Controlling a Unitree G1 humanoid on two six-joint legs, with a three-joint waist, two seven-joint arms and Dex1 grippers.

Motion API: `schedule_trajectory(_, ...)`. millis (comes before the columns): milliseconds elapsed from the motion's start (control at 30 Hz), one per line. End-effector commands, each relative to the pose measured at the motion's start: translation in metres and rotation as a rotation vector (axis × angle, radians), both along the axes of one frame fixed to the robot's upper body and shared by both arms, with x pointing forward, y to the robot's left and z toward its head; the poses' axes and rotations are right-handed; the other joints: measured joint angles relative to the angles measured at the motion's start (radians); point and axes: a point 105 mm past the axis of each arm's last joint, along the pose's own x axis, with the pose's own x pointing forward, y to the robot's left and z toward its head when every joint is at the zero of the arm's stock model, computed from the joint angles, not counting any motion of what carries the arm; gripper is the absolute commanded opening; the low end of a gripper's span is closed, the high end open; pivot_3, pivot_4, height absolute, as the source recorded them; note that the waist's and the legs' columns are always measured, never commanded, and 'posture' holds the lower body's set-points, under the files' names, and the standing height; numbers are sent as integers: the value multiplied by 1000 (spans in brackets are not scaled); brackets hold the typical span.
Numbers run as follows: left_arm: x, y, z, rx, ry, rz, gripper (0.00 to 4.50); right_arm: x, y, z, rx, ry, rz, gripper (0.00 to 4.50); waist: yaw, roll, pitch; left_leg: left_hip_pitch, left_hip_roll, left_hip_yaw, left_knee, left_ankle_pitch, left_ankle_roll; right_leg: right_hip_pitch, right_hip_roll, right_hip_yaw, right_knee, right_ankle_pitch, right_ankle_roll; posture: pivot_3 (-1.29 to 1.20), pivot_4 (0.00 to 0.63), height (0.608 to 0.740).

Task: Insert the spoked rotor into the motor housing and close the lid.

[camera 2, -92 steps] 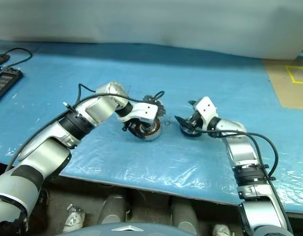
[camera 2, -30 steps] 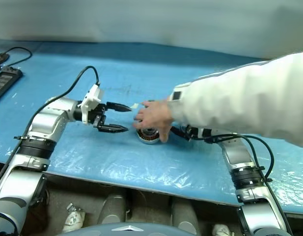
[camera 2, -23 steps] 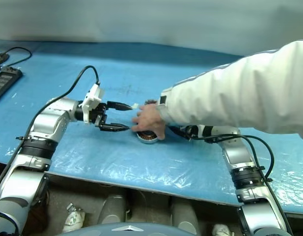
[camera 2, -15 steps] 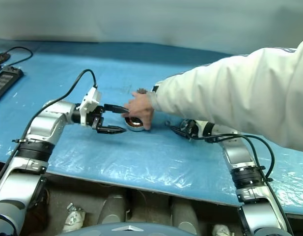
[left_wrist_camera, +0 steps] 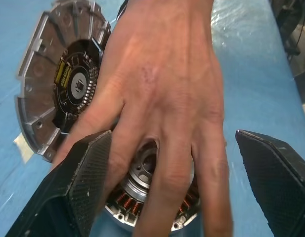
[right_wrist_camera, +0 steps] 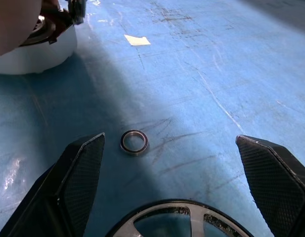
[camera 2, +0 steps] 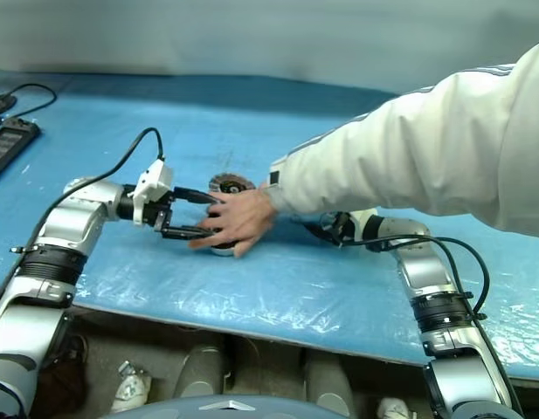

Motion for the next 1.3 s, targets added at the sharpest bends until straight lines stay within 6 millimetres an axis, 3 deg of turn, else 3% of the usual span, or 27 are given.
schedule_trajectory(33,7,5,18,31,-77,-15,4259,3,1,13,8,-58,6,4500,3,0,0,0,0,0,0,0,0,0,0,0,0,0,0,0,150,740)
schedule_trajectory(367,4,14,18,59,-63,-31,4259,1,2,11,14,-52,2,4500,4,0,0,0,1,0,0,0,0,0,0,-2,0,0,0,0,150,740)
schedule_trajectory(467,5,18,21,142,-51,-42,4259,3,1,12,14,-55,-1,4500,5,0,0,0,1,0,0,0,0,0,0,-2,0,0,0,0,150,740)
schedule_trajectory(700,7,-7,40,435,-199,-229,4259,7,0,12,7,-54,-1,4500,21,0,0,-1,1,0,0,0,0,1,-1,-2,0,0,0,0,150,740)
schedule_trajectory(933,15,-38,47,748,-316,-410,4259,12,6,15,22,-70,-4,4500,21,0,0,-1,0,0,1,1,-1,1,-1,-2,1,0,0,0,150,740)
schedule_trajectory(1067,0,-62,41,790,-290,-532,4259,11,3,17,25,-75,-11,4500,19,0,0,-1,1,0,0,1,-1,0,-1,-2,1,0,0,0,150,740)
schedule_trajectory(1300,-4,-68,28,876,-307,-593,4259,10,-10,21,-9,-61,-14,4500,20,0,0,-1,0,0,1,1,-1,1,-1,-2,2,0,0,0,150,740)
